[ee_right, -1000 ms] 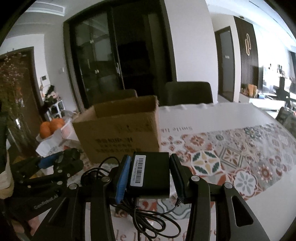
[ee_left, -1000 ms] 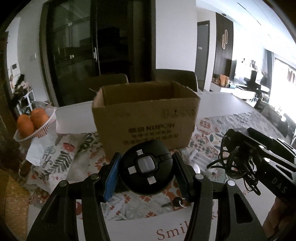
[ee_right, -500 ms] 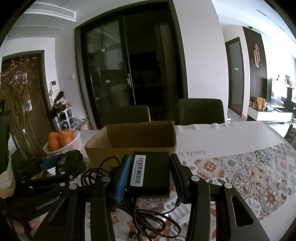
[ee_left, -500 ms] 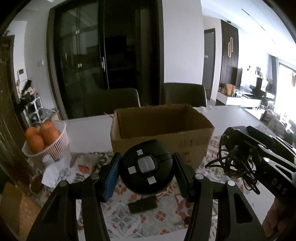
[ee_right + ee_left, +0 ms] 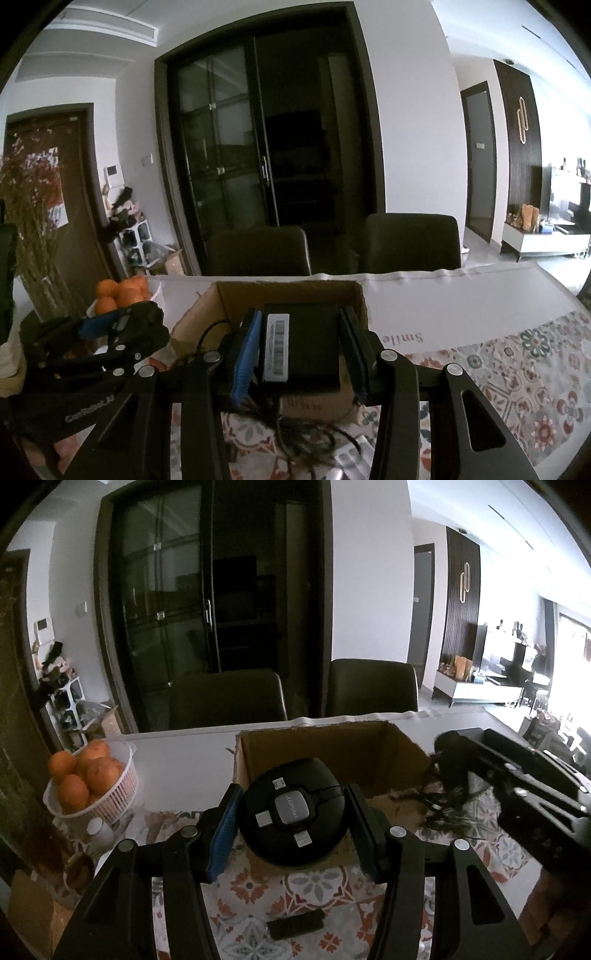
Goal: Organize rigid objects
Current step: 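Carry the black case and adapter over the cardboard box, then open both tools to release the case and adapter into the box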
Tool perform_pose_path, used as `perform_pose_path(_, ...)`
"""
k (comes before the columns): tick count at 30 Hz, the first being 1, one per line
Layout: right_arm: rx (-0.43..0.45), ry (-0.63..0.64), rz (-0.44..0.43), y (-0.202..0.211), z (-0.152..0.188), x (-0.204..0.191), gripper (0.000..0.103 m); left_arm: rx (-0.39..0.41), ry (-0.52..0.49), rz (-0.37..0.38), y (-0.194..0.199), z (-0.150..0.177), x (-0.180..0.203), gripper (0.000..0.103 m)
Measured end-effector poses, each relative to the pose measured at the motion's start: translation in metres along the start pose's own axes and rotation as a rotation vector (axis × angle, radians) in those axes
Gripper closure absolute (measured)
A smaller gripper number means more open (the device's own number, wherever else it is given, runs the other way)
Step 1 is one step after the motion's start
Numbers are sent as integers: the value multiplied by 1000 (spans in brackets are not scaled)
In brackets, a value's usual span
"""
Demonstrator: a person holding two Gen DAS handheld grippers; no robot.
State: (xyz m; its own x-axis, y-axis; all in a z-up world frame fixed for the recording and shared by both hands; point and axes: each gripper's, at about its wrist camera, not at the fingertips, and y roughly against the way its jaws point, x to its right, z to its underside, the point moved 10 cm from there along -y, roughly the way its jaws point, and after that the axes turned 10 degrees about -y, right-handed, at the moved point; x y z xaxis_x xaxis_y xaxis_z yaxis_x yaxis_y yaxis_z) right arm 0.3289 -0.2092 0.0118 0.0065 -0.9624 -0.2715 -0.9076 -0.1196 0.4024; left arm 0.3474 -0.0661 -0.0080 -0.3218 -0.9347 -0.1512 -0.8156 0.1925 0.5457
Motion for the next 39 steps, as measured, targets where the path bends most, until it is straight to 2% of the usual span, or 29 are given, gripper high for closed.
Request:
perform_pose_path(9,-35,-12,9,-31,-21,0,60,-33,-4,4,-30,-25,-11,48)
perform_pose_path(17,-62,-13,0,-58,-33,1,61,-96,-9,18,-65,-31,-17,48)
perform_pose_path(29,-87,12,8,-88,-44,-4,61,-172,32,49,-101,-22,-17,48)
perform_pose_path(33,-134,-14,-5,-100,-40,-3,61,-210,36,89,-114,-16,-13,48)
perform_pose_path(34,-146,-16,-4,-103,-37,-2,61,-208,36,92,-115,-15,-12,47)
perform_pose_path(37,-150,-32,7,-104,-34,4,58,-189,23,75,-113,-17,-12,27)
perform_pose_path(39,-150,-38,12,-102,-33,7,56,-173,12,51,-108,-20,-13,26)
